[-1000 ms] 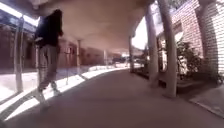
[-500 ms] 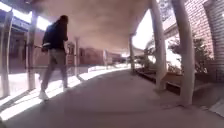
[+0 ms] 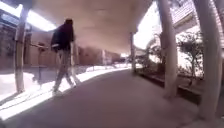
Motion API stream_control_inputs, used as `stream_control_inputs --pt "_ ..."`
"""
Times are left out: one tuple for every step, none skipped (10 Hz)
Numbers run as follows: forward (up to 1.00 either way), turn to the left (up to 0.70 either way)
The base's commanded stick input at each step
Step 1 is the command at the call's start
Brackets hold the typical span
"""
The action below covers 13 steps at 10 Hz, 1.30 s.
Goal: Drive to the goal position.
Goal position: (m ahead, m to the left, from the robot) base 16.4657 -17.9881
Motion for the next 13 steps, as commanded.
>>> stream_control_inputs --pt "0.85 0.0" --pt "0.85 0.0" --pt "0.85 0.0" --pt "0.85 0.0" --pt "0.85 0.0" --pt "0.85 0.0" --pt "0.85 0.0" --pt "0.85 0.0" --pt "0.85 0.0" --pt "0.85 0.0" --pt "0.85 0.0" --pt "0.85 0.0" --pt "0.85 0.0"
